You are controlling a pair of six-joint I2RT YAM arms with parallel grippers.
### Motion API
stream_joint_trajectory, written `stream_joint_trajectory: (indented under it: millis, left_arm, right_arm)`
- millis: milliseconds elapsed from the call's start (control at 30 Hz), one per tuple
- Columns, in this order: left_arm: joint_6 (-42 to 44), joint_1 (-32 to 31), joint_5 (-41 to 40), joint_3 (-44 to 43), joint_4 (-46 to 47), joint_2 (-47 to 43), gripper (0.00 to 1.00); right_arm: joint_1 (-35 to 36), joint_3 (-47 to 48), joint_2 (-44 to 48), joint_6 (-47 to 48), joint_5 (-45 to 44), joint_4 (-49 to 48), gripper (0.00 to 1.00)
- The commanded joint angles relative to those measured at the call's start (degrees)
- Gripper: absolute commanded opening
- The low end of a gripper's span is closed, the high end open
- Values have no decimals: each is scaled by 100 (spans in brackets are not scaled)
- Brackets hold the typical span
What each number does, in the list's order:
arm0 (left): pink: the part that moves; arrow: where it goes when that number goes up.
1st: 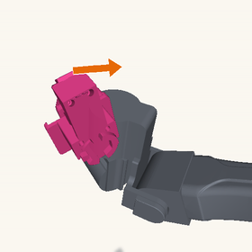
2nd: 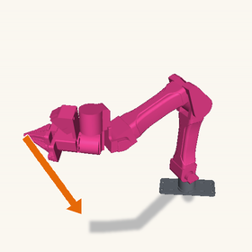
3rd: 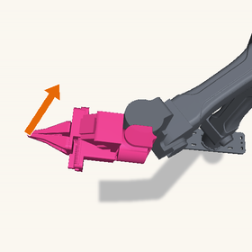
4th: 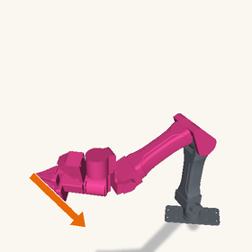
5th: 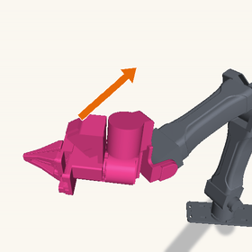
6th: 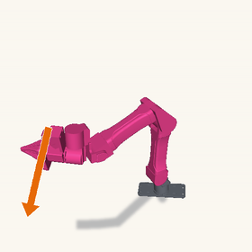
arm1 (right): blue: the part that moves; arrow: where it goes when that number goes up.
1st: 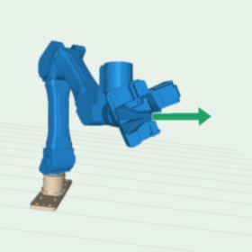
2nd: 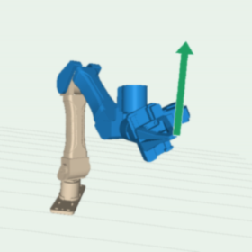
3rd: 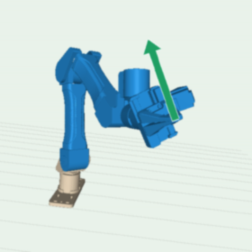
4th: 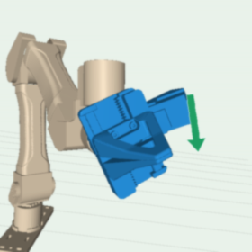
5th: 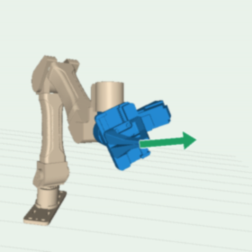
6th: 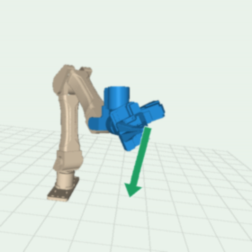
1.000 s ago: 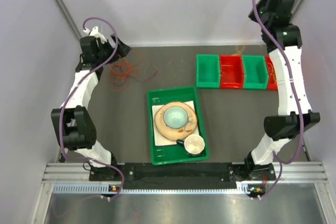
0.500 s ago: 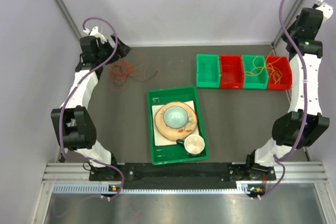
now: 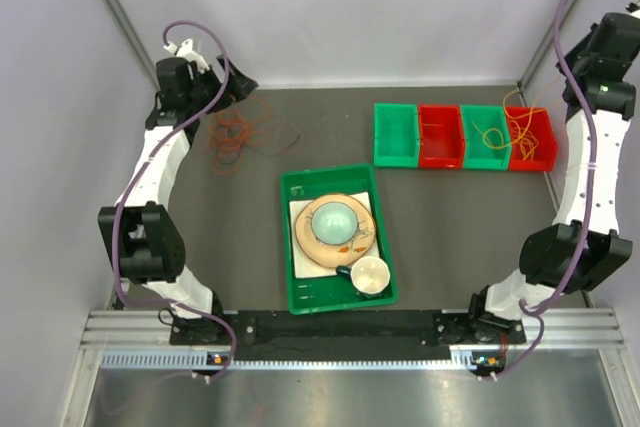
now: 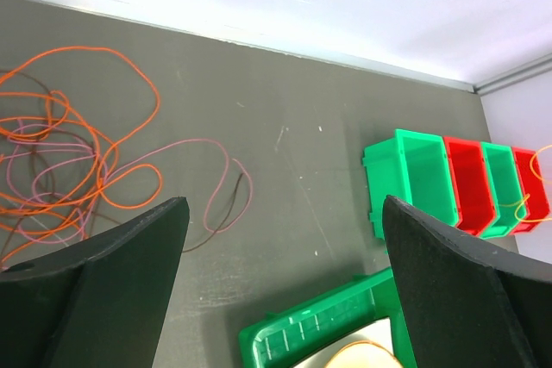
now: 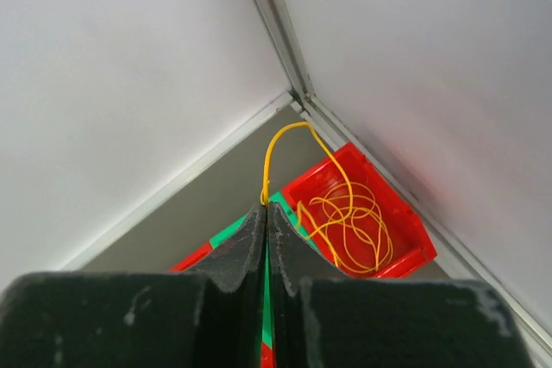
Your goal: Untangle the cables
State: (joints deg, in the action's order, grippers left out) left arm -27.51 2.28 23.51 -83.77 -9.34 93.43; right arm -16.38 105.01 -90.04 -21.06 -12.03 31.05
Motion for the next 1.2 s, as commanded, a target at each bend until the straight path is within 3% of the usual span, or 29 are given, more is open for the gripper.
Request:
stream_joint_trajectory:
  millis: [0,333,633,1067,1167]
  left_arm:
    - [52,-140,-65,-368,-59,53,99]
    - [202,-378,-276,-755,-340,228,99]
    - [298,-624,-496,-957,-481,308,99]
    - [334,-879,-628,-1212,-577,475,99]
    - [351,-905,-637,-1291,-621,501,99]
  right_arm:
    - [-234,371,259,-83,122,-327,0]
    - [-568,248,154,-153,411,-521,0]
    - [-665,977,39,-355,894,-284,0]
    - [-665,1249,197,-583,1387,-292,0]
    - [-665,1302,329,-889,1852,-476,0]
